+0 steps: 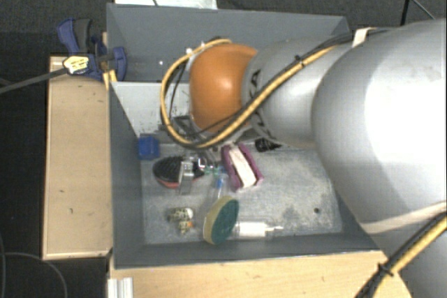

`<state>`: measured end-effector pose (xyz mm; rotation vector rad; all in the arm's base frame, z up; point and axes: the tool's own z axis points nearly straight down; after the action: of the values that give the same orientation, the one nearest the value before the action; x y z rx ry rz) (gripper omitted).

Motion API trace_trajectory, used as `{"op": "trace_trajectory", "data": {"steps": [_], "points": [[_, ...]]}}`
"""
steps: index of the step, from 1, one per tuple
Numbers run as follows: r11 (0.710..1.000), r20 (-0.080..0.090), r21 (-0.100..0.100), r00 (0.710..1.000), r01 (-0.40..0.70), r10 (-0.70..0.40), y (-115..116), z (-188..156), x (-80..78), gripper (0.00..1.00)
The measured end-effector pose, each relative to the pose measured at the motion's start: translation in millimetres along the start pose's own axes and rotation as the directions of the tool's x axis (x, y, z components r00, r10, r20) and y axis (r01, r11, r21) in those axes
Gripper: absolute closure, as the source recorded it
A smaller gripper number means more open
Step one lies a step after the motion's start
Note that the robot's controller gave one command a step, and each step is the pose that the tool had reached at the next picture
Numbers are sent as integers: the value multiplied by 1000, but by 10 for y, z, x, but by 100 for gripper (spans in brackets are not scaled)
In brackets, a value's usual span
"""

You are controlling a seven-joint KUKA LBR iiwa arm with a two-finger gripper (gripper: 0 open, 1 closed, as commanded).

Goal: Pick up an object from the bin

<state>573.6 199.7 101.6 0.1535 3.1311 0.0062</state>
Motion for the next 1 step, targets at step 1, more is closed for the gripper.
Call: {"op": "trace_trajectory", "data": {"steps": [1], "points": [[983, -7, 6, 983, -183, 183, -229, 320, 244, 0]]}}
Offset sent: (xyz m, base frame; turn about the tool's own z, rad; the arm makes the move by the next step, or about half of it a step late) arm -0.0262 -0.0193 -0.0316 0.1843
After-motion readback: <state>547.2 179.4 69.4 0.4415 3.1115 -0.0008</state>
